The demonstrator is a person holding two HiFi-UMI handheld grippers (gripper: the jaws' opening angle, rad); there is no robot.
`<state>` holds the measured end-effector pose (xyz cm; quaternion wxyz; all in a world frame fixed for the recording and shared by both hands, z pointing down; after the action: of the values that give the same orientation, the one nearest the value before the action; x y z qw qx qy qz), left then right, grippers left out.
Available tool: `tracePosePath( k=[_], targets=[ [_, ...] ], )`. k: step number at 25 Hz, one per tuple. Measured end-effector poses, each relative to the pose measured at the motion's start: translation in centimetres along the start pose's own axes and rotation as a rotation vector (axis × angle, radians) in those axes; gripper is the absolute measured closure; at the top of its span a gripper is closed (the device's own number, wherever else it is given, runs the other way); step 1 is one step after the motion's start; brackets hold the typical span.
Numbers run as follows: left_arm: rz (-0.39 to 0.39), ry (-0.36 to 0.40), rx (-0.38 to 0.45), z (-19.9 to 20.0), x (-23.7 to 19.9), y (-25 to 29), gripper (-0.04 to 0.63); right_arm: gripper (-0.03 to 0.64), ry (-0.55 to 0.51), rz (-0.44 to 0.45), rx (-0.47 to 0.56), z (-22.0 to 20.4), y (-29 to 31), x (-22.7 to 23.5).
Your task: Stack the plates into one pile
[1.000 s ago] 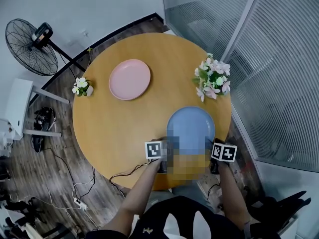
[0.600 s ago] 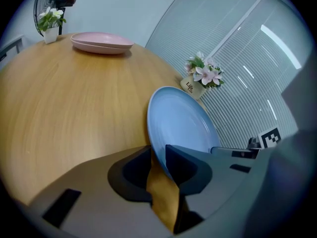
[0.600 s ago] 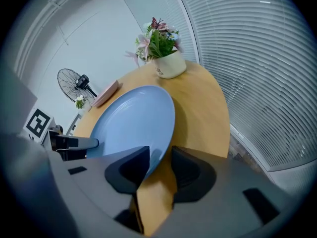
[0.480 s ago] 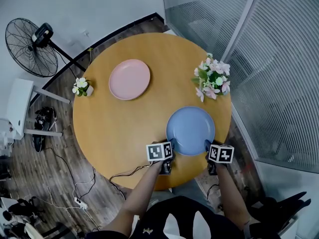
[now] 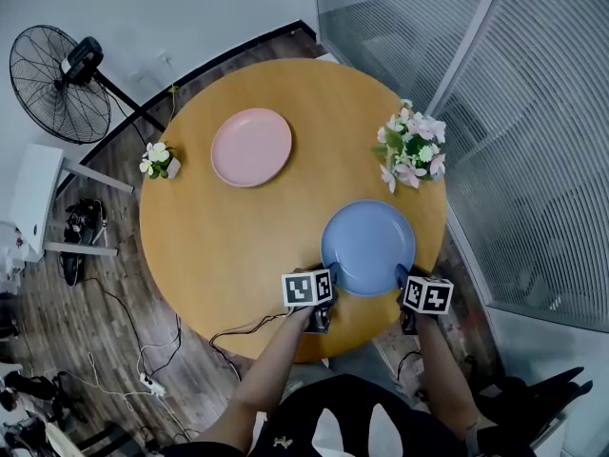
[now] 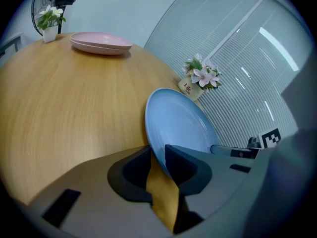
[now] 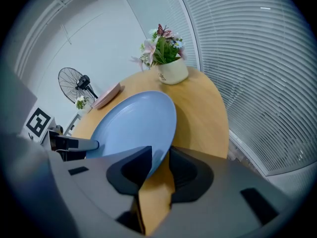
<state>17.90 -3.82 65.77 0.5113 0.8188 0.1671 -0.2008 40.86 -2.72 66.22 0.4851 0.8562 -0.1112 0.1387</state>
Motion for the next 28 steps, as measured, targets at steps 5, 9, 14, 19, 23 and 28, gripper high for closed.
tracePosePath(
  k=[5,9,14,19,23,28],
  targets=[
    [-0.004,0.038,0.009,1.0,0.0,-1.0,0.500,0.503,-0.022,0.006,0.036,1.4,-0.9,-1.4],
    [-0.016,0.067,0.034,2.4,0.0,-2.8,0.499,0.503,-0.033,0.009,0.073,2.9,-2.0,-3.2],
    [-0.030,0.051,0.072,4.5,-0.7,-5.8,0.499,0.502,-0.044,0.027,0.120,4.7,-3.2,-6.3],
    [-0.025,0.062,0.111,6.2,-2.0,-9.4,0.499,0.502,-0.058,0.056,0.152,5.8,-3.9,-10.0],
    [-0.006,0.075,0.131,6.8,-3.5,-12.2,0.500,0.499,-0.078,0.077,0.161,5.9,-4.3,-13.1],
    [0.003,0.042,0.155,6.3,-6.1,-15.8,0.499,0.497,-0.088,0.117,0.146,5.0,-4.3,-17.0]
  ],
)
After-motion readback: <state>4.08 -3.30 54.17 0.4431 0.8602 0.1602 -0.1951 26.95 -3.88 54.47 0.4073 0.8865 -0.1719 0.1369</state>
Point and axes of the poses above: the fingertips, and each gripper's own axes: y forward along the fingers, x to its right, z out of its top, the point moved 4 cm from there along -y, backward along the fingers, and after that the axes turned 1 degree about x, right-handed, at the moved point
